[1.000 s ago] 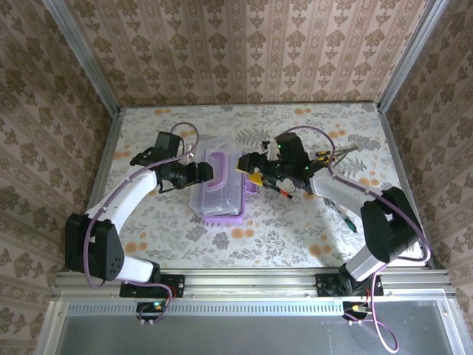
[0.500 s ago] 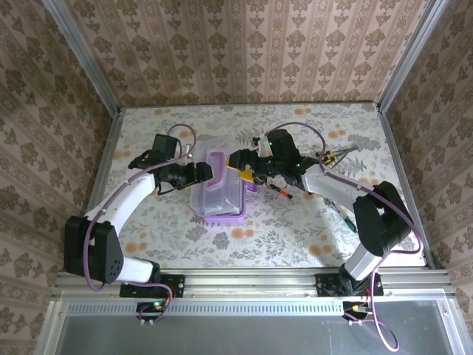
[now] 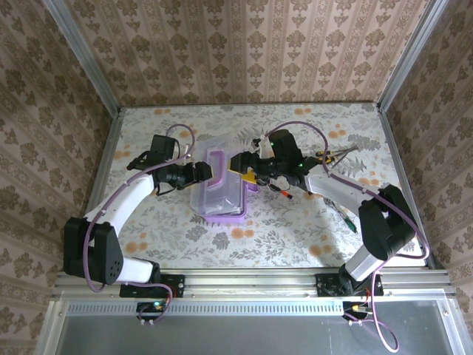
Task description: Pack the tool kit
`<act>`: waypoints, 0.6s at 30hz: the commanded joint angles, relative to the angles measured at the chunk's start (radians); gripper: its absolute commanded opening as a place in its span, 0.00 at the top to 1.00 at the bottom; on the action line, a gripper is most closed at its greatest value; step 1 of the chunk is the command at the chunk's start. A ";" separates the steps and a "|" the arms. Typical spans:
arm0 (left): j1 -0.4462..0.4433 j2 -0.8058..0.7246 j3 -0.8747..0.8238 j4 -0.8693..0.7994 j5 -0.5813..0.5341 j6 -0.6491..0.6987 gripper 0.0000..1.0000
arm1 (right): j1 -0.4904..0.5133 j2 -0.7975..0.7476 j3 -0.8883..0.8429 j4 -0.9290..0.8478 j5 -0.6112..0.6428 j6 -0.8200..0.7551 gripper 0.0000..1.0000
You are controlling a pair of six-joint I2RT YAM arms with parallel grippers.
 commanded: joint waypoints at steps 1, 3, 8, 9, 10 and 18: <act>0.006 -0.032 -0.003 0.097 0.070 0.005 0.30 | 0.000 -0.002 0.006 0.004 -0.006 0.010 0.14; 0.011 -0.025 -0.010 0.108 0.081 0.004 0.30 | 0.001 0.018 0.000 0.052 -0.025 0.046 0.14; 0.021 -0.005 -0.020 0.125 0.100 0.008 0.30 | 0.012 0.053 0.030 0.062 -0.029 0.057 0.14; 0.023 0.000 -0.020 0.127 0.104 0.009 0.30 | 0.013 0.056 0.030 0.068 -0.029 0.061 0.14; 0.024 0.003 -0.021 0.130 0.107 0.006 0.28 | 0.015 0.058 0.033 0.071 -0.030 0.064 0.14; 0.037 -0.006 0.008 0.111 0.133 0.017 0.05 | 0.023 0.053 0.059 0.064 -0.029 0.076 0.14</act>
